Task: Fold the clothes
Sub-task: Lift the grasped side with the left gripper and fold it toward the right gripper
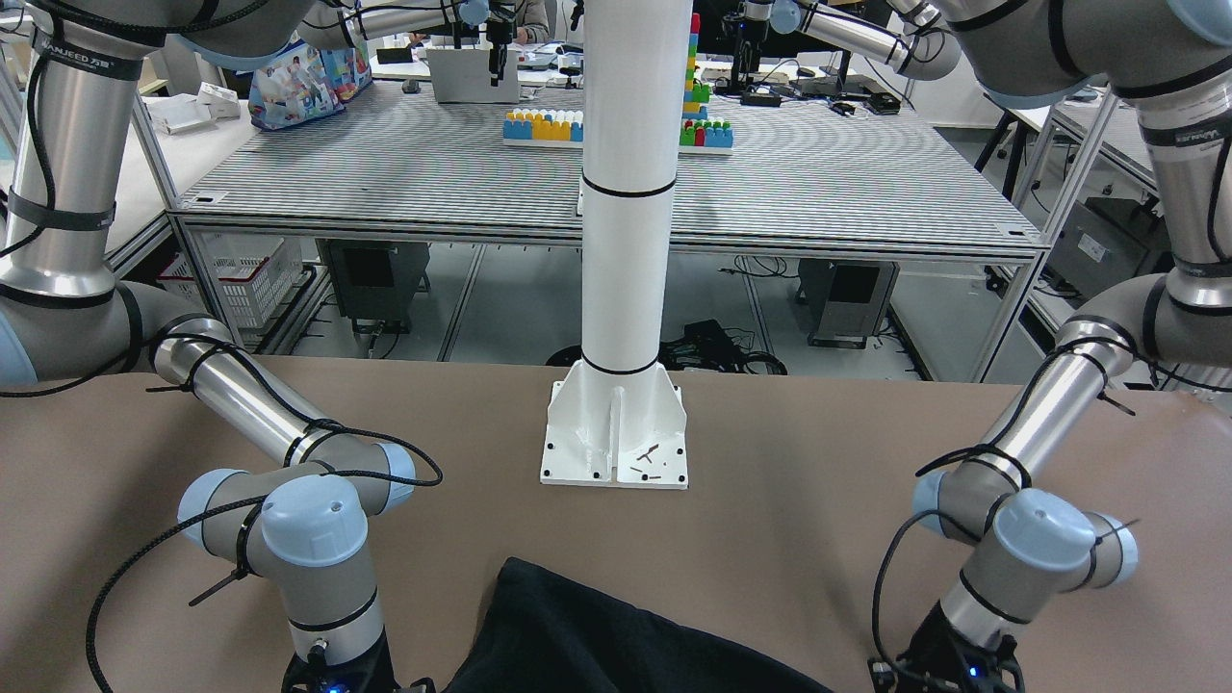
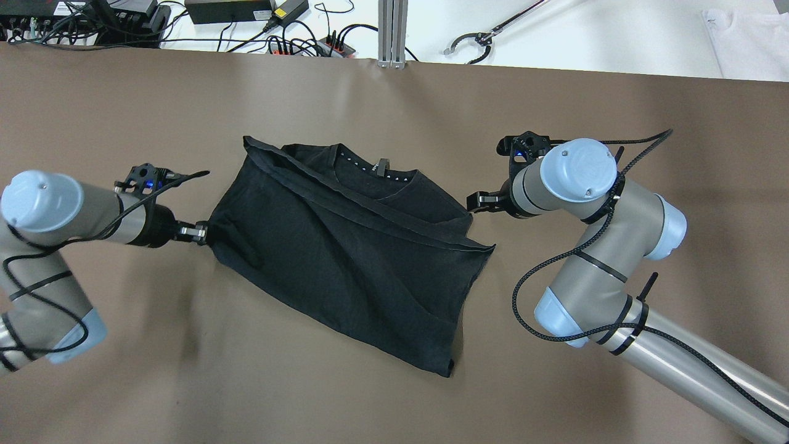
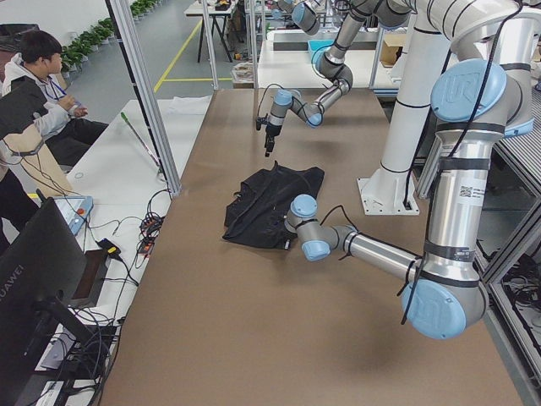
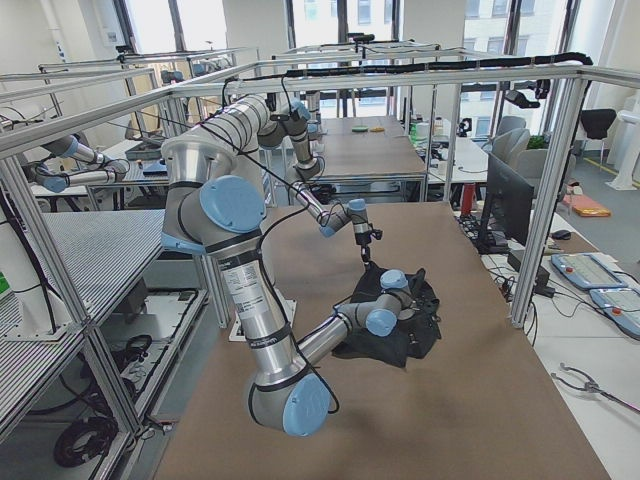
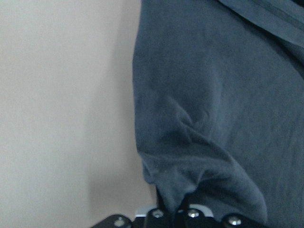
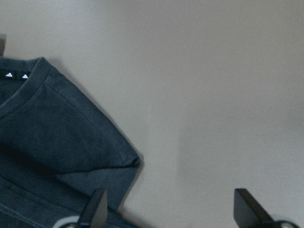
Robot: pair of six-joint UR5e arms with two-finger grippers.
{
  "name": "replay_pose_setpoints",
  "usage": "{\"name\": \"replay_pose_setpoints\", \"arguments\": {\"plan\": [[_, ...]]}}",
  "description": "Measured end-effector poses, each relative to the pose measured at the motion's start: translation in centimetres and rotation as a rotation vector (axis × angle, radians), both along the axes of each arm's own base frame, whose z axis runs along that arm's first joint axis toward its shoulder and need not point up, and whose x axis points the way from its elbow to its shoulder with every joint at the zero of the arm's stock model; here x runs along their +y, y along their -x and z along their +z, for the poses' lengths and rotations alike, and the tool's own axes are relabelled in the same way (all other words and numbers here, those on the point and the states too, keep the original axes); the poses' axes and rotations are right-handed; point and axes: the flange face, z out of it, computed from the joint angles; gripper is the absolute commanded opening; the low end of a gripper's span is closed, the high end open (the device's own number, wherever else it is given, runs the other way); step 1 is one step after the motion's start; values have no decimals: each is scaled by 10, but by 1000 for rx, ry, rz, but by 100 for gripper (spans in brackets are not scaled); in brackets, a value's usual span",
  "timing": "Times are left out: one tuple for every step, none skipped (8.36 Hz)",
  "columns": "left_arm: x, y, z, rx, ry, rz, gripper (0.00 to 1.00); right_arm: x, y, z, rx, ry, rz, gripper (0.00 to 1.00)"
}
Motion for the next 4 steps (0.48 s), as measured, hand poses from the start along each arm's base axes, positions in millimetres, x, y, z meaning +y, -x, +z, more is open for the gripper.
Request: {"name": "replay_pose_setpoints", "arguments": {"plan": [[-42,-7,-9,-19,-15,-48,0,0,0,0,0,0,0,94],[-84,-18,-21,-38,-29,-91,0,0,0,1,1,1,-1,94],[-127,-28,-37,-58,-39,-126,0,0,0,2,2,2,0,94],[-171,-38,-52,-90,-53,-157,0,0,0,3,4,2,-1,94]]}}
